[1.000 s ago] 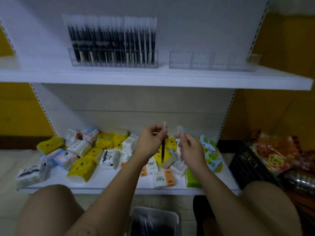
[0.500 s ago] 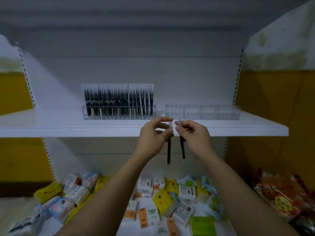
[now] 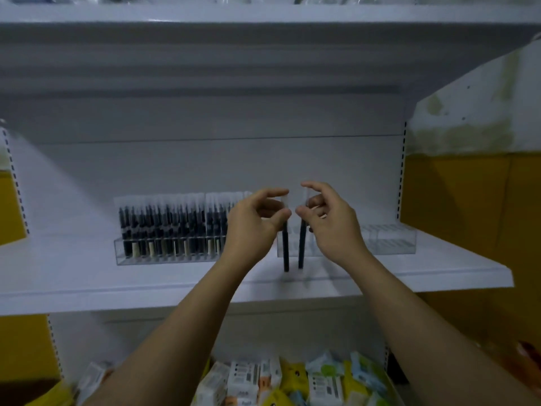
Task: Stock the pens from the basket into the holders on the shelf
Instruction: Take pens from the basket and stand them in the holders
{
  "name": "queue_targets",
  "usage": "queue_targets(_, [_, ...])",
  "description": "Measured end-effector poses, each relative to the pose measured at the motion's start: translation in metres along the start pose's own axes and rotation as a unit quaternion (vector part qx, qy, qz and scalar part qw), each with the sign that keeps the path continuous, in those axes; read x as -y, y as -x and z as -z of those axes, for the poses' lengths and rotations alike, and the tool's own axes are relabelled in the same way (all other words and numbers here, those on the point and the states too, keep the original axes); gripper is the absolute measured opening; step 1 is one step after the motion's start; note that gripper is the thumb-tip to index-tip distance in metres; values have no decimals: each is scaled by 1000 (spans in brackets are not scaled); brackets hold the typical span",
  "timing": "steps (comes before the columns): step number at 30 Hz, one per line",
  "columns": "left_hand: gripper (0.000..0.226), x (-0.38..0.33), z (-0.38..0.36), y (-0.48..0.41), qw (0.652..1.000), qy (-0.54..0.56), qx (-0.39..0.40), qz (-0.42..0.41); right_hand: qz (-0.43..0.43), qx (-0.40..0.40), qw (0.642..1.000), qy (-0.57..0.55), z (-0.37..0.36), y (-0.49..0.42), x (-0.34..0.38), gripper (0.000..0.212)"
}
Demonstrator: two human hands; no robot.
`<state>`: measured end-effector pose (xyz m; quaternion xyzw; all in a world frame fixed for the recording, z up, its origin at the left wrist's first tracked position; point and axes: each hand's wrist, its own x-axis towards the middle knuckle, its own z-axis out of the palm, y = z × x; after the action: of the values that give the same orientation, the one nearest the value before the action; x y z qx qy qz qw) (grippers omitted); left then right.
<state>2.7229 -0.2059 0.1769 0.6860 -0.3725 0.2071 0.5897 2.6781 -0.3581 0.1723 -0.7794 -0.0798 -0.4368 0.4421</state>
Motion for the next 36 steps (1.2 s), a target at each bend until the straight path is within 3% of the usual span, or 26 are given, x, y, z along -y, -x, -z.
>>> queue_targets(6, [27,9,-9,-43,998,-36,-45,-27,19,-43,999,12,-4,-37,-20,38])
queue_targets(16, [23,29,-26,-105,996,-68,-29,-43,44,-58,997,32,-20,-95,-50,35])
queue_targets(22, [21,52,-42,-115,992,-125,-21,-18,11,-89,996,24,-30,-104,-79,35])
queue_targets(27, [19,69,-44,-113,986,-167,-5,6,8,-50,998,39,-39,-102,-96,33])
queue_targets(30, [20,74,-49,-106,988,-153,-12,1,-2,29,997,78,-40,-96,-103,34])
queue_targets(33, [21,77,-55,-99,990,-139,-15,-10,-8,118,983,143,-41,-86,-109,53])
queue_targets(36, [21,79,-60,-96,992,-118,-36,-2,-4,138,977,164,-40,-83,-111,63])
